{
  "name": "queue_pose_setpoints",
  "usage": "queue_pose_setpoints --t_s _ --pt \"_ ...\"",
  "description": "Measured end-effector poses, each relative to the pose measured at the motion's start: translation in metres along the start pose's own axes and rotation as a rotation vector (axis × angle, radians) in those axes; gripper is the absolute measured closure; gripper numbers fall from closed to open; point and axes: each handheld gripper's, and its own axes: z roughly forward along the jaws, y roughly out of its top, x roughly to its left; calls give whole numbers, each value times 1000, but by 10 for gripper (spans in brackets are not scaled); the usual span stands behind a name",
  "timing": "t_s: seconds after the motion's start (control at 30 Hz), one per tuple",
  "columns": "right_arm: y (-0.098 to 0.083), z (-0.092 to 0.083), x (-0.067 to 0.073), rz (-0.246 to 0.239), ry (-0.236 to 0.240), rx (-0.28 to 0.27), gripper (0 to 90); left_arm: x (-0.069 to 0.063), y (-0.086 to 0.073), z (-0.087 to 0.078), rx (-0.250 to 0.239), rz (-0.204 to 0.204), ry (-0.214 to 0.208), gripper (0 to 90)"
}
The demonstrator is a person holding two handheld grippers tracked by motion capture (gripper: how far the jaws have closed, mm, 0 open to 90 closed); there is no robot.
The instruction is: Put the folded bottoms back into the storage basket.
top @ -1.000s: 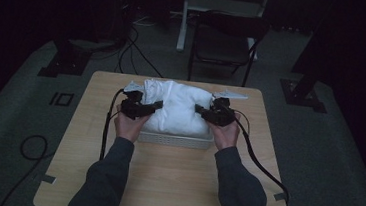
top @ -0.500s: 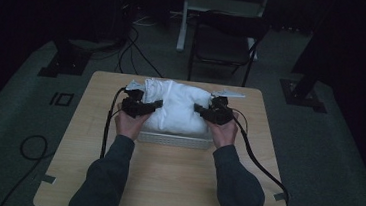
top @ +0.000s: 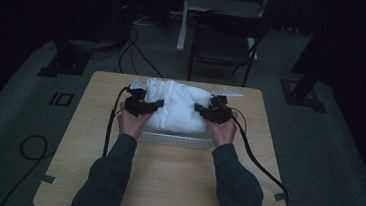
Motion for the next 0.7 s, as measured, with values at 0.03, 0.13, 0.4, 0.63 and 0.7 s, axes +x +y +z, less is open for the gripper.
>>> queue_pose_setpoints --t_s 0.03,0.13,0.4,0.63,0.7 --pt "0 2 -1 2 -3 6 680 0 0 1 4 1 4 567" --pt "-1 4 -1 4 -6 10 680 1 0 3 10 0 8 567" --pt "-3 9 -3 10 -12 30 680 3 -3 10 32 5 19 567" --pt "-5 12 -3 9 -16 39 680 4 -6 13 47 11 24 567" --pt "-5 12 -3 8 -17 40 680 4 -6 14 52 11 24 567"
